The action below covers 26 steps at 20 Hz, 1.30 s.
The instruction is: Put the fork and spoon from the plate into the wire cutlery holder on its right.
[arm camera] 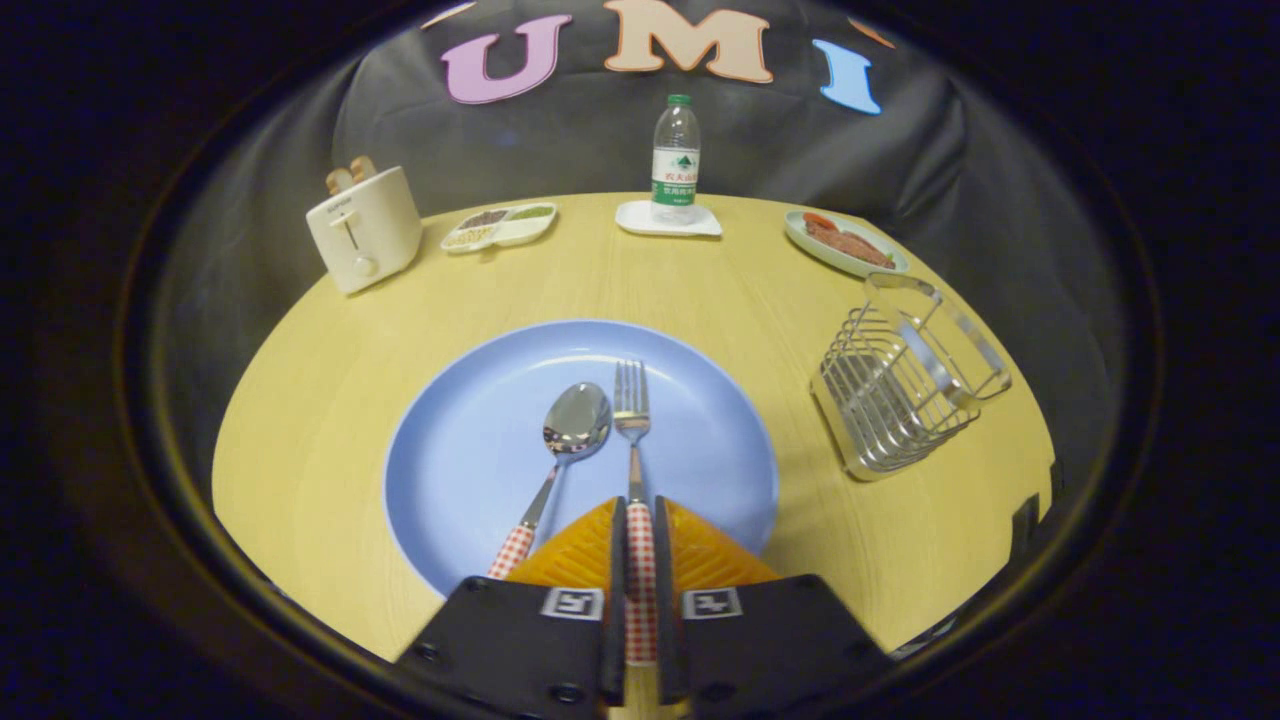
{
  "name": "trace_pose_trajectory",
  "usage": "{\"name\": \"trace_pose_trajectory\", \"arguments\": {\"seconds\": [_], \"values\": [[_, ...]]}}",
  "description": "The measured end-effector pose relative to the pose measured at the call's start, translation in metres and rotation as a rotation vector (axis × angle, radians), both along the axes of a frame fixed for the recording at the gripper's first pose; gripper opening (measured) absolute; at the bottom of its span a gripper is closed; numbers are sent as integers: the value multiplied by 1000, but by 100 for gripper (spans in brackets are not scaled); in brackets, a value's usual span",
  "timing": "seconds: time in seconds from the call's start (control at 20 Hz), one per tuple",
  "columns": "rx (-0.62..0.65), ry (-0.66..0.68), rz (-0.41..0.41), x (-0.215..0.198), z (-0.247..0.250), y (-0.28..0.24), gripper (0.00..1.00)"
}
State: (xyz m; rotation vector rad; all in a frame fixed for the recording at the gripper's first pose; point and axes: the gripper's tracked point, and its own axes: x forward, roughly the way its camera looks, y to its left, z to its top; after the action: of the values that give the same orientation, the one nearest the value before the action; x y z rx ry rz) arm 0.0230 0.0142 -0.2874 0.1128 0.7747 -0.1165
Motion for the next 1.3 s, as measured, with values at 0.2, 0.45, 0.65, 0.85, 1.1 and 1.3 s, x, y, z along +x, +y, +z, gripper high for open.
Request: {"name": "trace_pose_trajectory", "arguments": {"seconds": [0.2, 0.45, 0.65, 0.85, 1.1, 1.3], "values": [[-16, 25, 4, 3, -3, 2, 6], [-103, 59, 15, -5, 13, -8, 6], [-166, 92, 11, -12, 39, -22, 6], [-210, 139, -54, -24, 72, -43, 6], [-135, 239, -222, -44, 116, -78, 6], [-92, 333, -341, -51, 143, -112, 6]]}}
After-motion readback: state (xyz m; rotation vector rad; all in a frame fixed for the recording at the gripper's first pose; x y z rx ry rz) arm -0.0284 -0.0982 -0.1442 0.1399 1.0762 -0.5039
